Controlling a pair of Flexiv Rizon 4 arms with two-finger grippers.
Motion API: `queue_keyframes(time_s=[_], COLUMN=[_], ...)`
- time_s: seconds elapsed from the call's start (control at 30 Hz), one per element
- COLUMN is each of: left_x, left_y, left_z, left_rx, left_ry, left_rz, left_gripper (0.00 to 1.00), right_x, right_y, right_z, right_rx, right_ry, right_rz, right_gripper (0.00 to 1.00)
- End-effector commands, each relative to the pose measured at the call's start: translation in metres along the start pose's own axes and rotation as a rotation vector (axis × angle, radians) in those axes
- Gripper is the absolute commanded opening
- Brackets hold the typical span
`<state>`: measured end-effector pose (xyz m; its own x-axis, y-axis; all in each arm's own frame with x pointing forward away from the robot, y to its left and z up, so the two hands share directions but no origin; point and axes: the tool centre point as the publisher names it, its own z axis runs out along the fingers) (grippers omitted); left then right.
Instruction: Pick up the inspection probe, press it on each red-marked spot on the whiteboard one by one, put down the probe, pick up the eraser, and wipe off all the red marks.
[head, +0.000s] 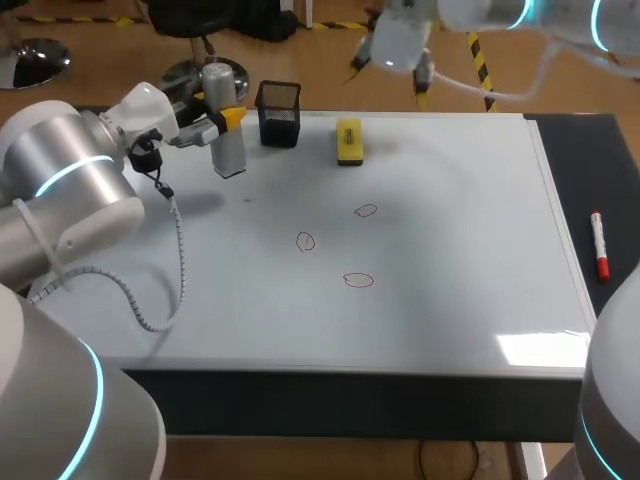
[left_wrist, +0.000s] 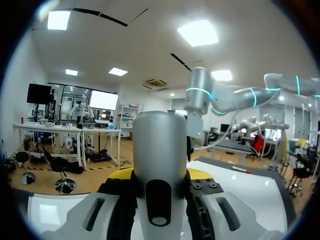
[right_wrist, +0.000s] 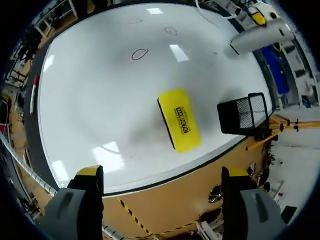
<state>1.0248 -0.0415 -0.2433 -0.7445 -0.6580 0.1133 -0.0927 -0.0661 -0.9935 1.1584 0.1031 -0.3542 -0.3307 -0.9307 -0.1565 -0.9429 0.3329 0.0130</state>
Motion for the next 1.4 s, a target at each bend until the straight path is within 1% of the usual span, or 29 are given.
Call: queue_keyframes(time_s=[0.03, 0.17, 0.37, 0.5, 0.7, 1.0, 1.2, 1.4], left_x=[0.002, 0.002, 0.002, 0.002, 0.002, 0.002, 0.002, 0.002], left_y=[-0.001, -0.001, -0.001, -0.001, -0.001, -0.001, -0.001, -0.001], left_z=[0.001, 0.001, 0.001, 0.001, 0.001, 0.001, 0.001, 0.001], left_rx=[0.002, 0.002, 0.002, 0.002, 0.002, 0.002, 0.002, 0.002], left_ry=[-0.008, -0.008, -0.008, -0.008, -0.008, -0.008, -0.008, -0.008], left_rz=[0.001, 0.001, 0.001, 0.001, 0.001, 0.001, 0.001, 0.001], left_gripper=[0.00, 0.00, 0.00, 0.00, 0.00, 0.00, 0.00, 0.00], right_x=[-0.012, -0.019, -0.019, -0.023, -0.030, -0.033, -0.035, -0.035], right_y=[0.009, 0.014, 0.017, 0.020, 0.022, 0.027, 0.036, 0.042], right_z=[0.005, 0.008, 0.017, 0.021, 0.026, 0.035, 0.044, 0.053], right_rx=[0.081, 0.070, 0.061, 0.068, 0.053, 0.025, -0.006, -0.025], right_ry=[0.235, 0.190, 0.152, 0.105, 0.043, 0.020, 0.026, 0.026], right_rz=[-0.141, -0.148, -0.151, -0.154, -0.187, -0.242, -0.284, -0.297], right_gripper=[1.00, 1.00, 1.00, 1.00, 1.00, 1.00, 1.00, 1.00])
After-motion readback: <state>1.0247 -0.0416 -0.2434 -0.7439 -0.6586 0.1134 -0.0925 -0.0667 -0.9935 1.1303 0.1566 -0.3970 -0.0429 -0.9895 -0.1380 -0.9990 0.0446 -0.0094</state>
